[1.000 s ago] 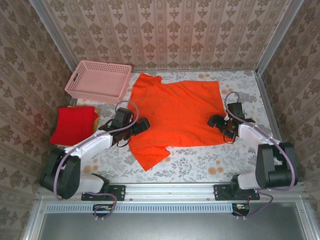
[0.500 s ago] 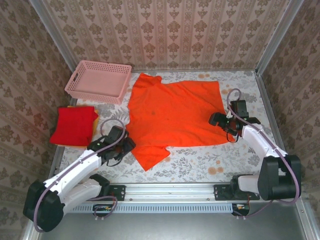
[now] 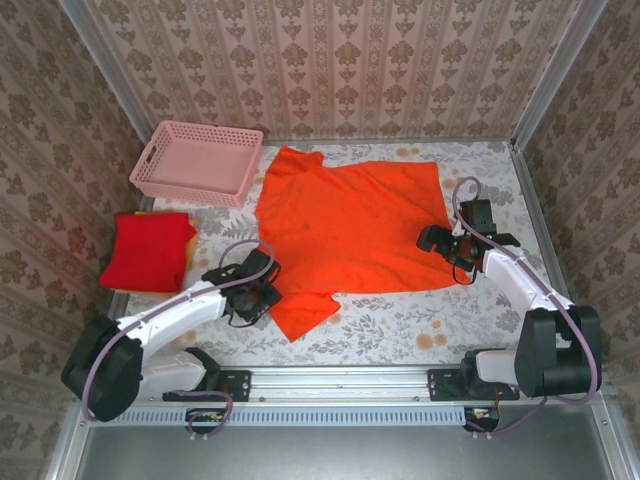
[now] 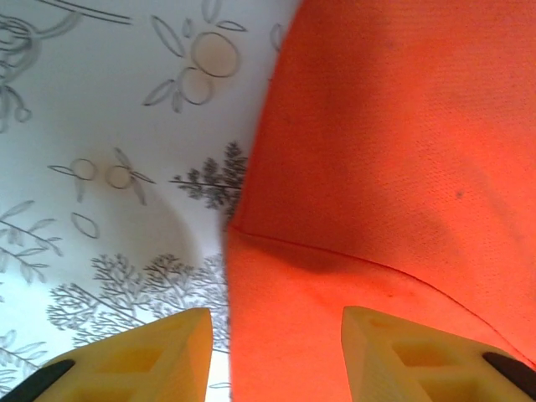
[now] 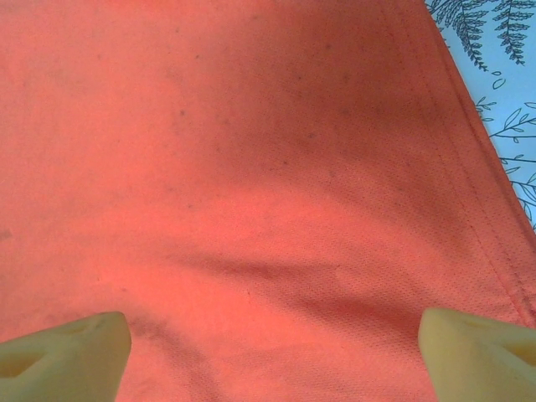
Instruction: Fold and stack the t-shirts
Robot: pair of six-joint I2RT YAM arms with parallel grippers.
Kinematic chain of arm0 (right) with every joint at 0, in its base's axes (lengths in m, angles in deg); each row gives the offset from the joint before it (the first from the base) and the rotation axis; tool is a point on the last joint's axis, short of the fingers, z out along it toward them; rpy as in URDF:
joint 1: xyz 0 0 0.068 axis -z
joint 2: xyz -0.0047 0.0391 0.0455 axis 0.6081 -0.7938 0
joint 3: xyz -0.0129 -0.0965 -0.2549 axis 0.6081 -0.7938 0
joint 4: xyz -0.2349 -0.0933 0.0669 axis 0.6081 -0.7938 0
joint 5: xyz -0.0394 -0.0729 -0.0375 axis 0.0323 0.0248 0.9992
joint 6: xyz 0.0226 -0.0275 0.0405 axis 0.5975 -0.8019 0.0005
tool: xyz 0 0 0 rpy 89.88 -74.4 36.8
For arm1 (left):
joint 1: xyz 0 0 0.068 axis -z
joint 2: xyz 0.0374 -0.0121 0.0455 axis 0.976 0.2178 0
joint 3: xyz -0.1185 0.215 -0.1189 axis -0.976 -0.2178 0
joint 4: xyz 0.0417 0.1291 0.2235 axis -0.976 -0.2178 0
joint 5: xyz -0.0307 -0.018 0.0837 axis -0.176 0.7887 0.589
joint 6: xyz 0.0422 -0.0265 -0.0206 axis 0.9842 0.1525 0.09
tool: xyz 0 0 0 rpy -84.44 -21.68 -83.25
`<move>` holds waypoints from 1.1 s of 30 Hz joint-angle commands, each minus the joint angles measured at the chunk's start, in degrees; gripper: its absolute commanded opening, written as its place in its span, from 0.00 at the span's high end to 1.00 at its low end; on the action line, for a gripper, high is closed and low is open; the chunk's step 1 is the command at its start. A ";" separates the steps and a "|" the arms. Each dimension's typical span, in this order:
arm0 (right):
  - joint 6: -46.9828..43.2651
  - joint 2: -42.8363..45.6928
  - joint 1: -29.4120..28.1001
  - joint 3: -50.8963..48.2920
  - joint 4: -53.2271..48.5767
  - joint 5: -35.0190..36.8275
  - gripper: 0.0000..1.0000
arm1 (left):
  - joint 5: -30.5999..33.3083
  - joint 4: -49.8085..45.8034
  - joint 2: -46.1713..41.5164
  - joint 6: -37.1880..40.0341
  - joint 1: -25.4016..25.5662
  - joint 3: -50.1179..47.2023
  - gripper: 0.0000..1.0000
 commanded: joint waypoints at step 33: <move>-5.63 -1.88 0.16 3.28 -3.13 -2.04 0.08 | -0.82 -2.05 15.82 -8.71 5.28 3.06 0.76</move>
